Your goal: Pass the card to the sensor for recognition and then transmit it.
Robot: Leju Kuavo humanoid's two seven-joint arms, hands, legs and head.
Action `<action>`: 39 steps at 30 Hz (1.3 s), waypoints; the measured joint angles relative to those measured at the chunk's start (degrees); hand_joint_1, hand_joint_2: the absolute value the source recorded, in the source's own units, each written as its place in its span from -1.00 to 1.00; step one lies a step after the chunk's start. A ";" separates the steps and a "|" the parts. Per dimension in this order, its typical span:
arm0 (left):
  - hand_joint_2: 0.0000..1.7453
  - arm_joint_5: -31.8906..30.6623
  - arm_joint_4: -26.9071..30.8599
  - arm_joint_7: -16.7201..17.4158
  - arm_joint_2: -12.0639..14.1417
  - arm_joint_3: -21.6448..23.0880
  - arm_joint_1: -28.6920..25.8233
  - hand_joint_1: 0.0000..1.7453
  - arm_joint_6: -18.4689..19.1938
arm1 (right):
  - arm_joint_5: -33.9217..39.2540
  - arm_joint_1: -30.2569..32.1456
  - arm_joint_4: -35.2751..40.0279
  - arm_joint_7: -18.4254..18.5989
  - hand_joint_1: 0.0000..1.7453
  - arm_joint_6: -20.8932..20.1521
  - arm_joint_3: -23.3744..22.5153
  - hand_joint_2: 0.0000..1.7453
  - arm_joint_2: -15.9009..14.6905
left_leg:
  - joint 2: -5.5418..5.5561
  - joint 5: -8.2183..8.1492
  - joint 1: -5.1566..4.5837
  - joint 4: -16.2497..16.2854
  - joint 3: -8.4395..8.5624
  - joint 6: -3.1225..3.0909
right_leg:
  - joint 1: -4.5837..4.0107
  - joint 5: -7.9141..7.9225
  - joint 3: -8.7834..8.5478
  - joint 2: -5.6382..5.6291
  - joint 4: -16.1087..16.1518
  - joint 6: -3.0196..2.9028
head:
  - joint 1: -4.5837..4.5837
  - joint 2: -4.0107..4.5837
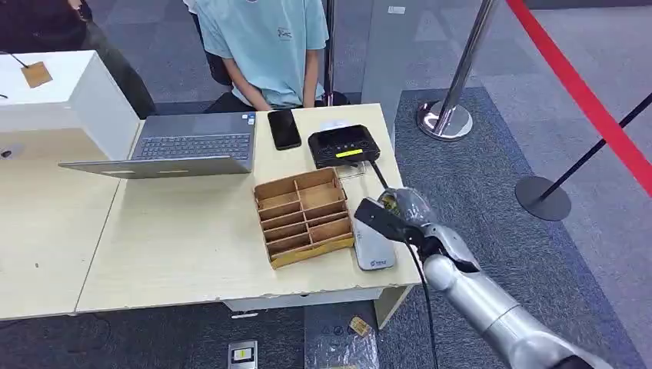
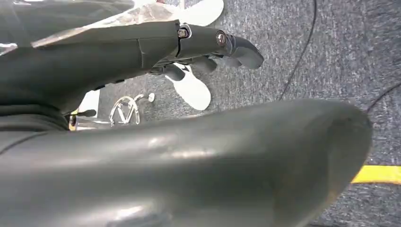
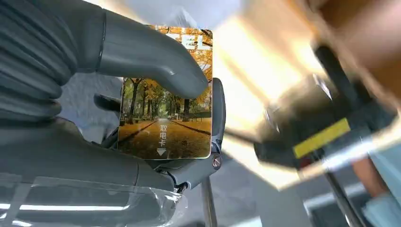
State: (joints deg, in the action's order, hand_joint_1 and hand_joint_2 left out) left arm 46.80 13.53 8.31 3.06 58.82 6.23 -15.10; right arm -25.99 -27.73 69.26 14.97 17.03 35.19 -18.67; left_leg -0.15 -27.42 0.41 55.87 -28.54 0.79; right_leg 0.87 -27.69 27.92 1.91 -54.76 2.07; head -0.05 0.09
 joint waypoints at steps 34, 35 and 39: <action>-1.00 -3.87 0.00 -0.26 -0.24 3.37 0.33 -1.00 1.31 | -6.91 -22.84 -7.93 -0.81 1.00 -10.32 10.44 1.00 11.37 | 0.02 0.01 0.01 -0.01 -0.07 0.01 | -0.01 0.00 0.02 -0.01 -0.06 0.00 | -0.02 0.00; -1.00 -3.93 0.00 -0.29 -0.22 3.45 0.33 -1.00 1.31 | -7.15 -23.49 -8.70 -0.81 1.00 -10.54 10.75 1.00 11.61 | 0.01 0.01 0.01 -0.01 -0.06 0.01 | -0.01 0.00 0.02 -0.01 -0.06 0.00 | 0.00 0.00; -1.00 -3.93 0.00 -0.48 -0.20 3.91 0.32 -1.00 1.31 | -7.94 -25.64 -11.69 -1.02 1.00 -11.26 11.63 1.00 12.20 | 0.02 0.01 0.01 -0.01 -0.05 0.01 | -0.01 0.00 0.02 -0.01 -0.06 0.00 | 0.00 0.00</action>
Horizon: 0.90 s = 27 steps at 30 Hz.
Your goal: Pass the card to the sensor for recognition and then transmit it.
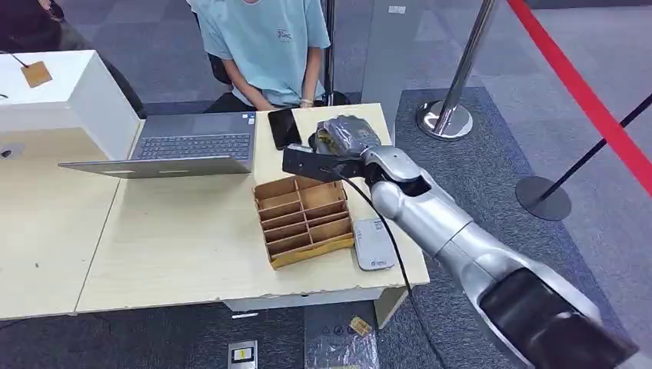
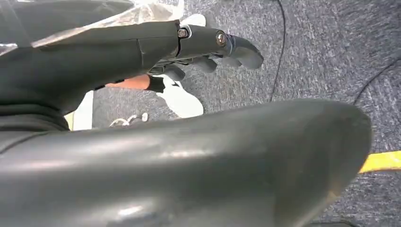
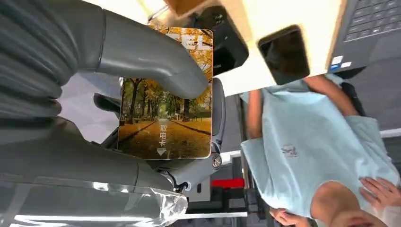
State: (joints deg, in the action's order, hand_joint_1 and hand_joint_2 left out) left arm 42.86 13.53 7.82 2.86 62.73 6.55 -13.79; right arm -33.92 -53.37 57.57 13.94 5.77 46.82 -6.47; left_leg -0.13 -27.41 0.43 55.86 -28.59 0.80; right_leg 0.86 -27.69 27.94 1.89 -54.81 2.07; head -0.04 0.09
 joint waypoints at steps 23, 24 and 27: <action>-1.00 -0.07 0.00 0.02 0.00 0.81 -0.02 -1.00 0.44 | -7.43 -7.49 -10.49 0.04 1.00 -0.02 3.19 1.00 0.46 | -0.01 0.00 0.00 0.01 0.01 0.00 | 0.00 0.00 0.03 0.00 0.00 0.00 | 0.00 0.00; -1.00 0.00 0.00 0.07 0.00 0.81 -0.03 -1.00 0.44 | -7.76 -7.87 -10.77 0.13 1.00 -0.15 3.25 1.00 0.44 | -0.01 0.00 0.00 0.01 0.01 0.00 | 0.00 0.00 0.04 0.00 0.00 0.00 | 0.00 0.00; -1.00 0.04 0.00 0.53 0.02 0.81 -0.03 -1.00 0.46 | -8.39 -9.02 -11.43 0.24 1.00 -0.57 3.52 1.00 0.37 | -0.02 0.00 0.00 0.01 0.01 0.00 | 0.00 0.00 0.03 0.00 0.00 0.00 | 0.00 0.00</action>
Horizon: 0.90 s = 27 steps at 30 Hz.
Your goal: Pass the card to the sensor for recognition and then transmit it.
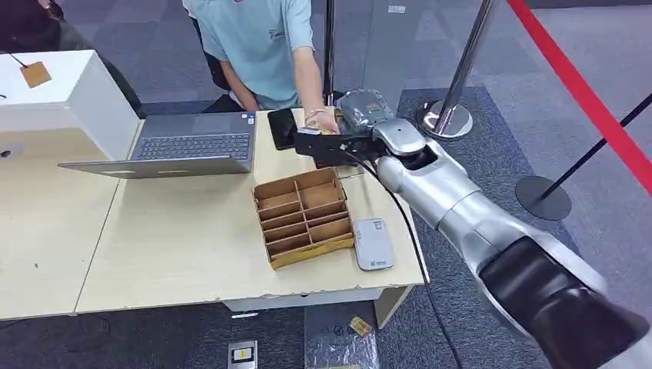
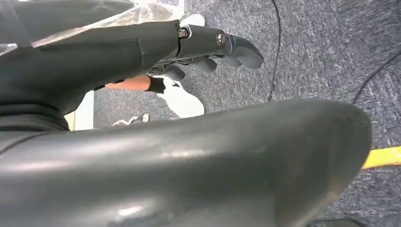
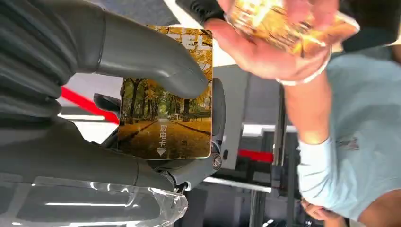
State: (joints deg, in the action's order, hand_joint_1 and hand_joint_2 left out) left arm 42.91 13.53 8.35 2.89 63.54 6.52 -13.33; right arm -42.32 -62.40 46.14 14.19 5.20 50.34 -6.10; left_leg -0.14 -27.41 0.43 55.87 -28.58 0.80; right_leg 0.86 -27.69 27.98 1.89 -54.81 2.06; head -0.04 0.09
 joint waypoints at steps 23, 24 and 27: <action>-1.00 0.68 0.00 0.13 -0.11 0.04 0.00 -1.00 0.02 | -1.77 0.63 -2.27 -1.14 -1.00 1.75 2.03 1.00 3.15 | -0.01 0.00 0.00 0.00 0.00 0.00 | 0.00 0.00 0.00 0.00 0.00 0.00 | -0.02 0.00; -1.00 0.66 -0.02 0.13 -0.11 0.04 0.00 -1.00 0.02 | -1.77 0.63 -2.27 -1.14 -1.00 1.75 2.03 1.00 3.15 | -0.01 0.00 0.00 0.00 0.00 0.00 | 0.00 0.00 0.00 0.00 0.00 0.00 | 0.00 0.00; -1.00 0.66 -0.02 0.06 -0.11 0.04 -0.01 -1.00 0.02 | -1.75 0.63 -2.12 -1.16 -1.00 1.88 1.97 1.00 3.15 | 0.00 0.00 0.00 0.00 0.00 0.00 | 0.00 0.00 0.00 0.00 0.00 0.00 | 0.00 0.00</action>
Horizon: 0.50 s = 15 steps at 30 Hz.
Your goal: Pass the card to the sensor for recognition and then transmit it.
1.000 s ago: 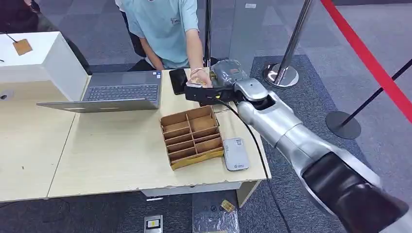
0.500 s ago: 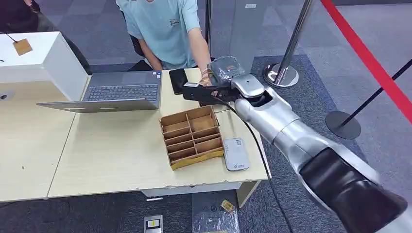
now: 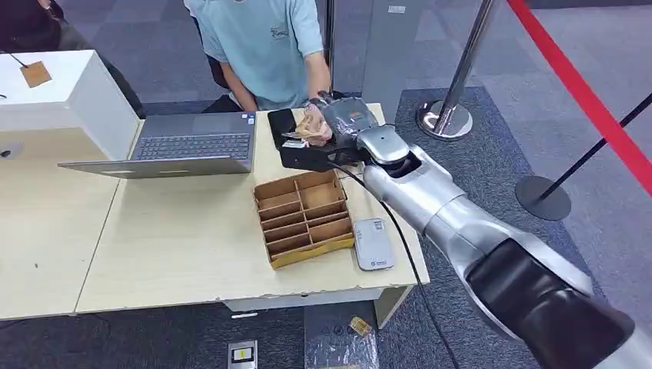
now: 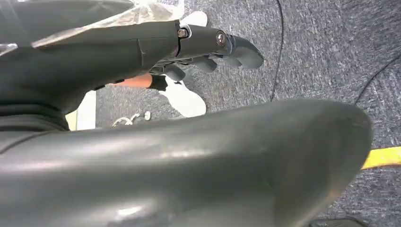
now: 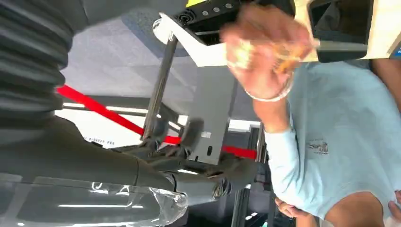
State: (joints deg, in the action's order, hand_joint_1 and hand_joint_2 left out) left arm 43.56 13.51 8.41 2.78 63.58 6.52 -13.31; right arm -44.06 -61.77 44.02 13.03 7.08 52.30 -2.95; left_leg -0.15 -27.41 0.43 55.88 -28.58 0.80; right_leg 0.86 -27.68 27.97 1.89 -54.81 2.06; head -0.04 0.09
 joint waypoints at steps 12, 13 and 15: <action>-1.00 0.39 0.00 -1.51 -0.02 0.00 -0.01 -1.00 -0.46 | 0.68 0.99 5.60 0.66 -1.00 -0.66 -0.26 1.00 -0.22 | -0.03 0.00 0.00 0.00 0.01 0.00 | 0.00 0.00 0.01 -0.02 0.00 0.00 | 0.00 0.00; -1.00 0.46 0.00 -1.62 0.00 0.00 -0.01 -1.00 -0.57 | 0.72 1.17 6.34 0.88 -1.00 -1.05 -0.26 1.00 -0.26 | -0.03 0.00 0.00 -0.01 0.01 0.00 | 0.00 0.00 0.01 -0.02 0.00 0.00 | 0.00 0.00; -1.00 0.57 0.02 -1.88 -0.02 0.00 -0.03 -1.00 -0.66 | 1.01 1.65 7.87 1.44 -1.00 -1.77 -0.26 1.00 -0.35 | -0.03 0.00 0.00 -0.01 0.01 0.00 | 0.00 0.00 0.02 -0.03 0.00 0.00 | 0.00 0.00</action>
State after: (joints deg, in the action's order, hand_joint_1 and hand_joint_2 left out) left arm 44.13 13.53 6.53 2.75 63.58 6.49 -13.97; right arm -43.06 -60.12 51.89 14.47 5.31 52.04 -3.30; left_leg -0.18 -27.41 0.43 55.87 -28.57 0.80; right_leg 0.85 -27.69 27.99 1.86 -54.81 2.06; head -0.04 0.09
